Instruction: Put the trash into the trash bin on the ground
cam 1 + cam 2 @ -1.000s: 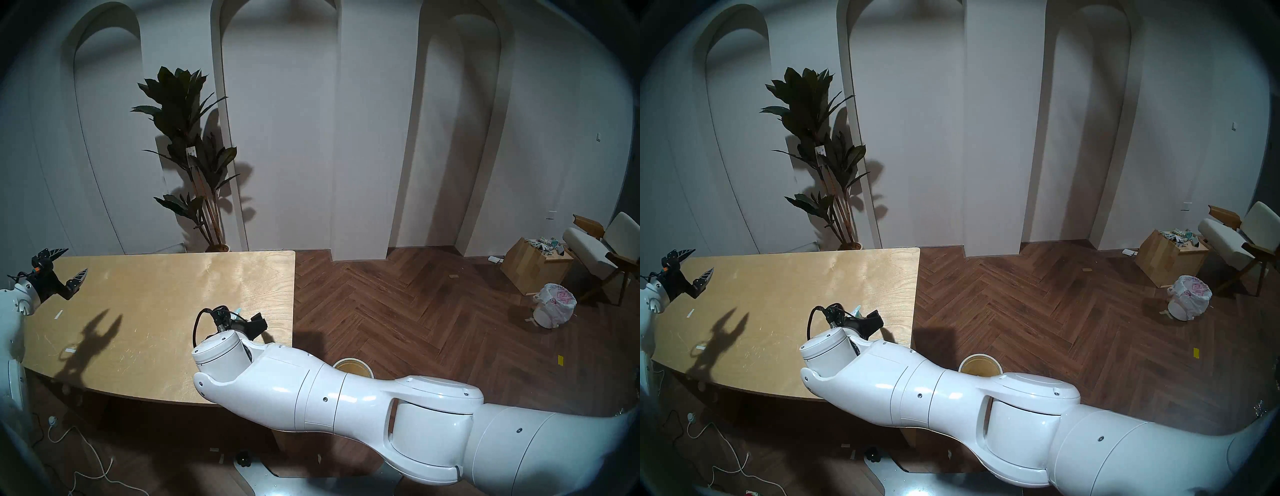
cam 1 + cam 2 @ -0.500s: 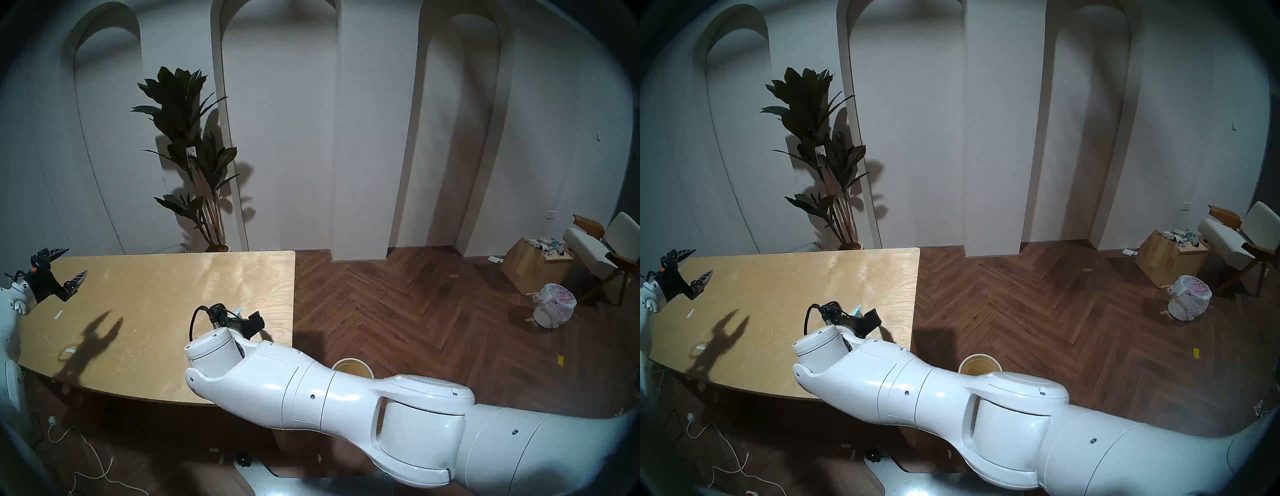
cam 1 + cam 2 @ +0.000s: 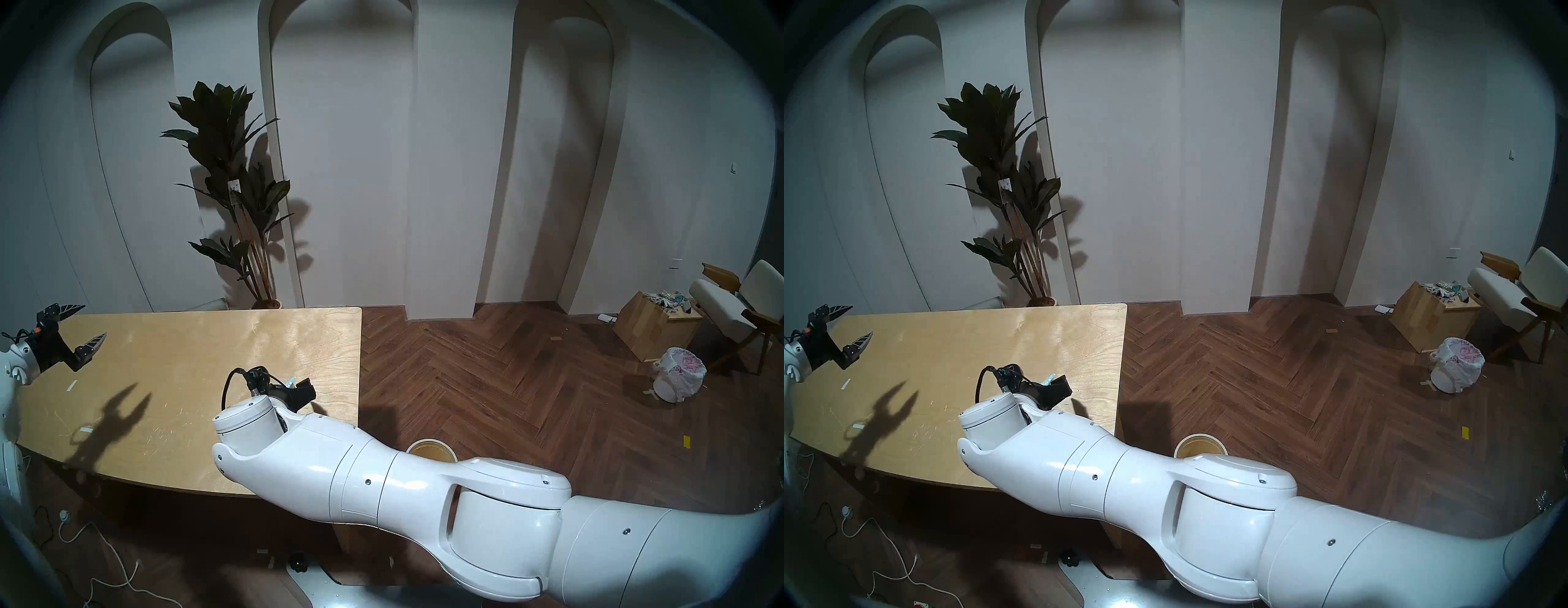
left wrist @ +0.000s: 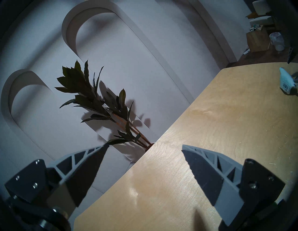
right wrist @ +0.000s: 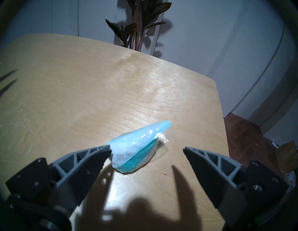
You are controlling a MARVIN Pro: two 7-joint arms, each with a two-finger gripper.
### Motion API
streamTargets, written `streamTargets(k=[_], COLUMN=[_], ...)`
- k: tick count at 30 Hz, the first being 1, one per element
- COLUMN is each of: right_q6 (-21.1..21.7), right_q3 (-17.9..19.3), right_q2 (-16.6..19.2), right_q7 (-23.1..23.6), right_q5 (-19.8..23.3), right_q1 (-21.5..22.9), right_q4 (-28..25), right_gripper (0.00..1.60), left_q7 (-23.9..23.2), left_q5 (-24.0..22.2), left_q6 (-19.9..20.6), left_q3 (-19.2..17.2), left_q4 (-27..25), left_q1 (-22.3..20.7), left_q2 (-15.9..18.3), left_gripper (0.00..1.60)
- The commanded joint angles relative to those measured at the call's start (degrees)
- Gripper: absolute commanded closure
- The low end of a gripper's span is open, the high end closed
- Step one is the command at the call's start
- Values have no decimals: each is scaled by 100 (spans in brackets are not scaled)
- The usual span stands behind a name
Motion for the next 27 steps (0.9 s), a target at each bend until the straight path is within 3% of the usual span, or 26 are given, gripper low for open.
streamTargets(k=[1, 27], right_q6=[-58, -287], right_q3=[75, 255], right_q2=[-246, -363], right_q7=[14, 216], right_q5=[48, 460], right_q1=[99, 171], right_q4=[62, 753], right_gripper=[0, 0], left_q7=[-209, -1062], left_q5=[-141, -471], left_q6=[11, 149], left_q3=[-118, -383], left_q4=[-143, -309], left_q1=[31, 225], left_q2=[173, 276], left_gripper=[0, 0])
